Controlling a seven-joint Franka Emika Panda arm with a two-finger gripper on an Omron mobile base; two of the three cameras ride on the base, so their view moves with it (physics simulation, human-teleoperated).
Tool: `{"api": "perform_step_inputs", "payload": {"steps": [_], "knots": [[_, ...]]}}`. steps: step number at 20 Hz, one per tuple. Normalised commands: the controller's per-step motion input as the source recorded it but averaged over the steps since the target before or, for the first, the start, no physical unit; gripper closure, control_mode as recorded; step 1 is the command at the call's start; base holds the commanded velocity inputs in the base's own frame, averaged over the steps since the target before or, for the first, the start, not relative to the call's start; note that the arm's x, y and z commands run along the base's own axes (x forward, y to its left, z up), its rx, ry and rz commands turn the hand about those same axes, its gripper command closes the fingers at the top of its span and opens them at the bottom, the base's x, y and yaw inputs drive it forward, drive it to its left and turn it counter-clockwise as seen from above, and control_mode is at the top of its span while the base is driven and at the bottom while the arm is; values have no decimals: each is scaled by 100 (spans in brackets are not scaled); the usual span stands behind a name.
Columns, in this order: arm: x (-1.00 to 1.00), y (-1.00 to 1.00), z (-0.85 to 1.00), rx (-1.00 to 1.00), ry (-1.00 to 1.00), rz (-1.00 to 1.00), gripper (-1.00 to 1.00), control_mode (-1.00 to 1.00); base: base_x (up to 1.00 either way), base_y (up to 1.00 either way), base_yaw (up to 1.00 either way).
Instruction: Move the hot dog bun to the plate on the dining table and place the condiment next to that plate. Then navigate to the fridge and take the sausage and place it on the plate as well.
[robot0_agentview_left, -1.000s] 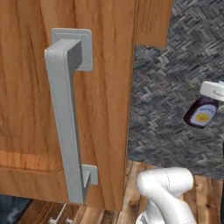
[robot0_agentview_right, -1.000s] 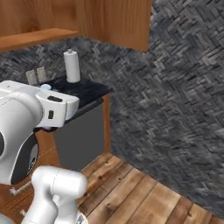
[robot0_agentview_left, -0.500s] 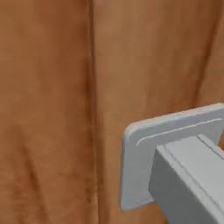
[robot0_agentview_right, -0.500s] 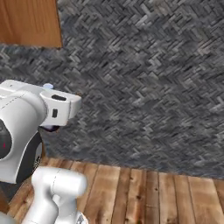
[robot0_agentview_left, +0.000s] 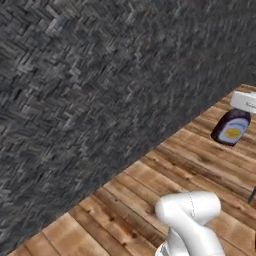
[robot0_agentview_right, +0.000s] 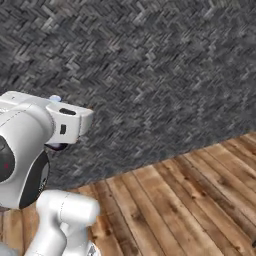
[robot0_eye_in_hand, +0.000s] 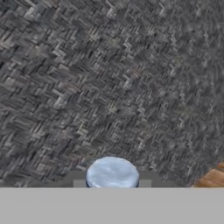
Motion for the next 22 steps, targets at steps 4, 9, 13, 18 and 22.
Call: {"api": "perform_step_inputs", "payload": {"steps": [4, 9, 13, 18, 22], "knots": [[0, 0, 0, 0, 0, 0, 100, 100, 48, -6, -78], [0, 0, 0, 0, 0, 0, 100, 100, 96, 0, -56], [0, 0, 0, 0, 0, 0, 100, 100, 100, 6, -46], [0, 0, 0, 0, 0, 0, 100, 100, 100, 24, -43], [0, 0, 0, 0, 0, 0, 100, 100, 100, 63, -36]]}}
